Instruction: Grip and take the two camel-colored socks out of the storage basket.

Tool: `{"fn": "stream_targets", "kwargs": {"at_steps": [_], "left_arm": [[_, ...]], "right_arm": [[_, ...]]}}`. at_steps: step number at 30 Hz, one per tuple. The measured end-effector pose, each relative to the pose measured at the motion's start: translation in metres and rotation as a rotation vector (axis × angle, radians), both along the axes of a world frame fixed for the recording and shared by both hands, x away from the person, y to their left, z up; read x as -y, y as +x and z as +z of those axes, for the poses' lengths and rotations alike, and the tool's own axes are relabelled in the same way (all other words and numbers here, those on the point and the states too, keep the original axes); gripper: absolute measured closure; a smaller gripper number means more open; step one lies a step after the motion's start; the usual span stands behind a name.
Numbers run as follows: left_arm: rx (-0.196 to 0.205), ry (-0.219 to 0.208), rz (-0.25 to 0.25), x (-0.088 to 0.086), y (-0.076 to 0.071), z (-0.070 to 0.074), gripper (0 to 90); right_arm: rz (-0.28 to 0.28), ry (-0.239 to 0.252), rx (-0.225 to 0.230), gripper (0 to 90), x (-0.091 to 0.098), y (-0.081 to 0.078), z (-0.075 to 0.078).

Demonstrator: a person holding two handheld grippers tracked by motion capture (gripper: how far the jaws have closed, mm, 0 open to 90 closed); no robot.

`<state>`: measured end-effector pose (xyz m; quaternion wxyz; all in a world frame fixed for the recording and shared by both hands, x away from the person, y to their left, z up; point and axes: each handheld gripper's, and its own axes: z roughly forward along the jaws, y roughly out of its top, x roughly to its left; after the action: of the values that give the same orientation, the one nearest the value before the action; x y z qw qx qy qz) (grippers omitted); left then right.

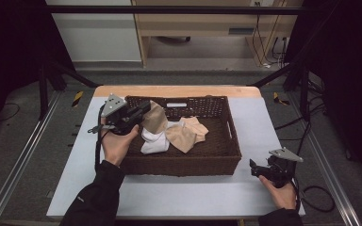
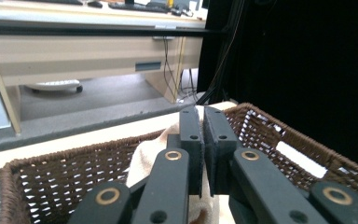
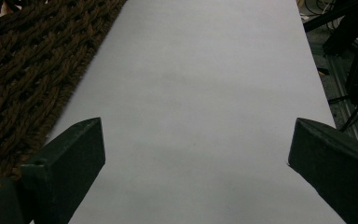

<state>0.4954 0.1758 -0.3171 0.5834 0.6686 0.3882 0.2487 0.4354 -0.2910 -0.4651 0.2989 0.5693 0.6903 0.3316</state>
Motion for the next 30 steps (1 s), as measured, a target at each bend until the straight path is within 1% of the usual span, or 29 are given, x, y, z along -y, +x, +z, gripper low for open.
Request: {"fn": "stream_targets", "kwargs": {"at_steps": [1,4,10,16,17,18,21,24,27,30], "left_arm": [[0.011,-0.012,-0.003,-0.004,-0.004,0.005,86.5],[0.019,-0.018,-0.003,-0.009,-0.008,0.009,86.5],[0.034,-0.026,0.009,-0.027,-0.017,0.018,86.5],[0.057,-0.059,0.034,-0.050,-0.025,0.028,86.5],[0.068,-0.071,0.045,-0.058,-0.029,0.031,86.5],[0.068,-0.071,0.045,-0.058,-0.029,0.031,86.5],[0.083,-0.076,0.064,-0.072,-0.035,0.036,86.5],[0.089,-0.071,0.089,-0.085,-0.039,0.038,86.5],[0.094,-0.080,0.114,-0.099,-0.044,0.037,86.5],[0.093,-0.087,0.136,-0.112,-0.049,0.034,86.5]], "right_arm": [[-0.003,0.001,0.000,4.0,0.000,0.000,0.000],[-0.003,0.001,0.000,4.0,0.000,0.000,0.000],[-0.004,0.002,-0.001,4.1,0.001,0.000,0.000],[-0.004,0.001,-0.004,4.1,0.001,0.000,0.000],[-0.002,0.001,-0.004,4.2,0.001,0.000,0.000],[-0.002,0.001,-0.004,4.2,0.001,0.000,0.000],[-0.003,0.001,-0.003,4.2,0.001,0.000,0.000],[-0.004,0.001,-0.004,4.2,0.001,0.000,0.000],[-0.005,0.002,-0.006,4.2,0.001,-0.001,0.000],[-0.004,0.002,-0.006,4.2,0.001,0.000,0.000]]}}
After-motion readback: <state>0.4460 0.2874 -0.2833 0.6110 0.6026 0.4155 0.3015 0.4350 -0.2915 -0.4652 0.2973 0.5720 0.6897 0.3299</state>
